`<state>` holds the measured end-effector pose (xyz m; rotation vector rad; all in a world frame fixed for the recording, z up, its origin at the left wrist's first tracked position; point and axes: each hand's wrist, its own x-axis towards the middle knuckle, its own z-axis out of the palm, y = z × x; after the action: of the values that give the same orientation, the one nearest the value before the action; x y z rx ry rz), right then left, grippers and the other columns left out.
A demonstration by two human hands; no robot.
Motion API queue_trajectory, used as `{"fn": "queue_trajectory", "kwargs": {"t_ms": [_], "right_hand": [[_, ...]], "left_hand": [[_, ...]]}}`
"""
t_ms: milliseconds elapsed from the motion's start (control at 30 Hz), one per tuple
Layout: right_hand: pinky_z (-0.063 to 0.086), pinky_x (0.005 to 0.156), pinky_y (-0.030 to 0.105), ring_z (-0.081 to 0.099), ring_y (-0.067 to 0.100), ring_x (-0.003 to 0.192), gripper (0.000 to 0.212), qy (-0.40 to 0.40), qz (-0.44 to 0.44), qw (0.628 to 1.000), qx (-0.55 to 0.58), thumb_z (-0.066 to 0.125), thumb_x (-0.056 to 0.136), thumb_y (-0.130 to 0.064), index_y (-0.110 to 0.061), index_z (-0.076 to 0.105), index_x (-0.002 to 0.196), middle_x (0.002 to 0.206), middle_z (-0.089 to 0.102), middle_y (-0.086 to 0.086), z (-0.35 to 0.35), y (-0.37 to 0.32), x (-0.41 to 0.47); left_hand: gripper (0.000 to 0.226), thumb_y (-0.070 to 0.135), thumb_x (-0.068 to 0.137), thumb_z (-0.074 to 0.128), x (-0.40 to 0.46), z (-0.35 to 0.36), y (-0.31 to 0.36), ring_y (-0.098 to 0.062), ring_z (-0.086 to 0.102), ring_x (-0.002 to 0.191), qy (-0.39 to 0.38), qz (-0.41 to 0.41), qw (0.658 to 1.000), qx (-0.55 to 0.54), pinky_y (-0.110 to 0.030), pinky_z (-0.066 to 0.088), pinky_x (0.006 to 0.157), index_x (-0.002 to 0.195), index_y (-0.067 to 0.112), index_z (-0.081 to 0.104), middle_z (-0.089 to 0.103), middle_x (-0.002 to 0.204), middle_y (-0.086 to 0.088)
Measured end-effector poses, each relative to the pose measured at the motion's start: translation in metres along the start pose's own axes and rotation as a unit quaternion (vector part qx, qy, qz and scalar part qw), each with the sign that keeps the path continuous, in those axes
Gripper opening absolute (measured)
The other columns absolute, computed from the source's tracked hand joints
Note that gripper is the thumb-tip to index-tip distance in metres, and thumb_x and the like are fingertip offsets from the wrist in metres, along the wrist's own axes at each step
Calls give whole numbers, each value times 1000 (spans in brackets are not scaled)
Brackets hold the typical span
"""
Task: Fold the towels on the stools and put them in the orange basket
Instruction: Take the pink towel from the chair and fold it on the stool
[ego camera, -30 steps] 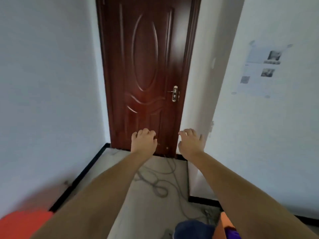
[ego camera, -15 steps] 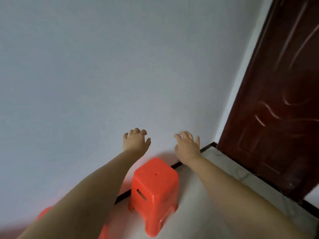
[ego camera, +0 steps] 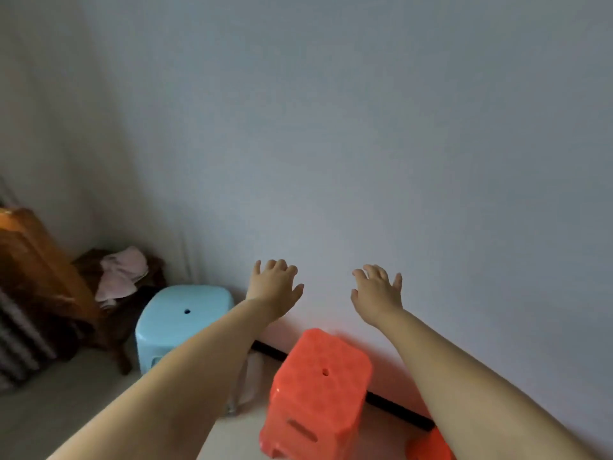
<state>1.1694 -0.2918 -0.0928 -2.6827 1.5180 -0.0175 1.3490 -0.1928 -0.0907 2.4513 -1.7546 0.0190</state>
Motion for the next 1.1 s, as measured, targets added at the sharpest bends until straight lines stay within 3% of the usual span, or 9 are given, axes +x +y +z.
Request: {"fn": "queue_trajectory", "kwargs": {"t_ms": [200, 400, 733, 1100], "right_hand": [[4, 114, 61, 13, 24, 144, 46, -65, -151, 986, -9, 35, 97, -23, -18, 31, 142, 153, 23, 7, 30, -136, 38], [7, 114, 60, 12, 23, 145, 46, -71, -280, 957, 10, 35, 98, -25, -20, 29, 143, 155, 21, 4, 51, -302, 58], [12, 114, 56, 19, 22, 142, 44, -83, -268, 959, 32, 36, 98, -28, -22, 32, 141, 150, 28, 3, 66, -482, 113], [15, 114, 55, 24, 26, 140, 45, -128, -222, 966, 13, 38, 99, -30, -22, 30, 143, 151, 28, 5, 114, -549, 222]], "left_hand": [[45, 46, 94, 39, -59, 1, -123, -25, 42, 127, 5, -160, 987, 9, -40, 26, 108, 129, 20, 51, 51, 131, -3], [45, 47, 93, 41, -109, -5, -265, -26, 46, 123, 30, -289, 957, 26, -39, 35, 101, 128, 21, 51, 53, 128, -4], [40, 43, 94, 41, -101, -31, -438, -26, 49, 117, 43, -252, 966, 39, -36, 37, 96, 124, 19, 52, 55, 121, -4], [38, 40, 94, 41, 9, 9, -525, -27, 45, 119, -33, -200, 979, -14, -38, 39, 95, 123, 17, 50, 51, 124, -7]]}}
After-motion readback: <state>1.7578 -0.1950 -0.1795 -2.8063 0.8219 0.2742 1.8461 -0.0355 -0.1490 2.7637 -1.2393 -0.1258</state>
